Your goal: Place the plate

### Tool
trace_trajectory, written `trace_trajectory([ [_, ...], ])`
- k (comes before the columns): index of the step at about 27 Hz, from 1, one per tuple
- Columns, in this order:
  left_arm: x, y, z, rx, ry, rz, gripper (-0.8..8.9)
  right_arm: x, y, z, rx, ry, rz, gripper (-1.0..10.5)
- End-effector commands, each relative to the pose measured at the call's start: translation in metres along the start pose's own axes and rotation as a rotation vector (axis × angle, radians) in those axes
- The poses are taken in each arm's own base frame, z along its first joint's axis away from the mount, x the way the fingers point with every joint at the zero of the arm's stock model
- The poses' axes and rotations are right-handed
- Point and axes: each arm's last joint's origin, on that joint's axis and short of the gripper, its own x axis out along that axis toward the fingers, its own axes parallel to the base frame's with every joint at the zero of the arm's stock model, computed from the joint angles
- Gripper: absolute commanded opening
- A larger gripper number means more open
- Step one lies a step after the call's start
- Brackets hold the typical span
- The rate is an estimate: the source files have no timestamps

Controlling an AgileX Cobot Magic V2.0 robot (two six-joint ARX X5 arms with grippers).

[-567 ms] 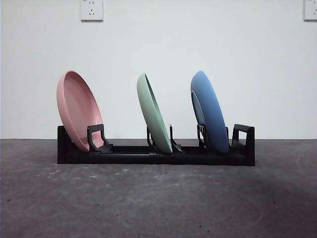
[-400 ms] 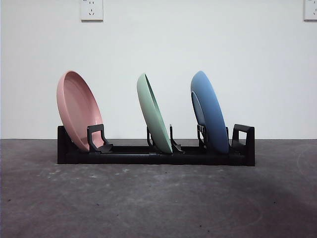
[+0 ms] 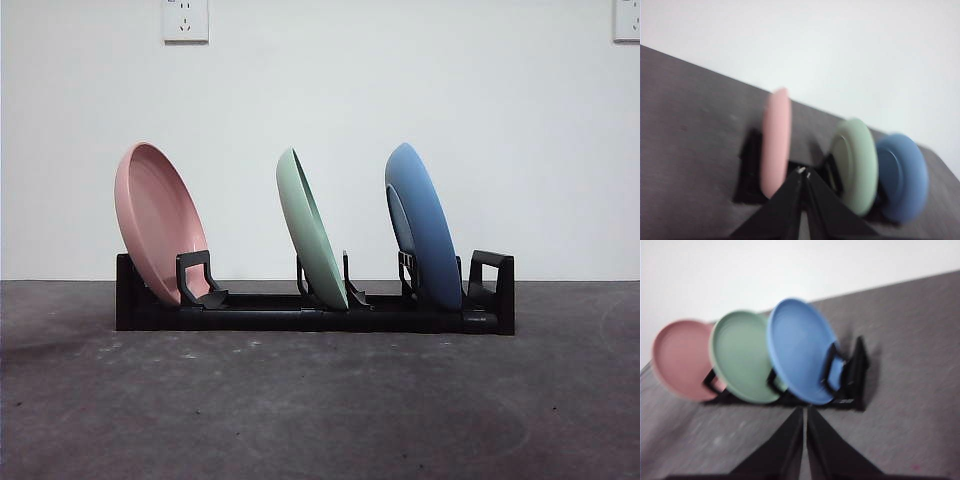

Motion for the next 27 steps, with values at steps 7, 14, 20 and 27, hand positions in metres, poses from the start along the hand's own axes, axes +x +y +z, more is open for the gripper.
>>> trace_trajectory([
  [7, 0.02, -0.031, 0.047, 0.07, 0.173, -0.194, 0.12, 0.008, 0.019, 0.038, -0.094, 0.264, 0.196, 0.1],
  [14, 0.029, -0.045, 0.055, 0.116, 0.335, -0.316, 0.12, 0.01, 0.028, 0.054, -0.16, 0.306, 0.359, 0.1],
  [20, 0.031, -0.049, 0.043, 0.203, 0.456, -0.418, 0.12, 0.009, 0.029, 0.055, -0.2, 0.296, 0.368, 0.1],
  [27, 0.03, -0.05, 0.039, 0.282, 0.48, -0.444, 0.29, 0.01, 0.033, 0.053, -0.203, 0.313, 0.392, 0.1],
])
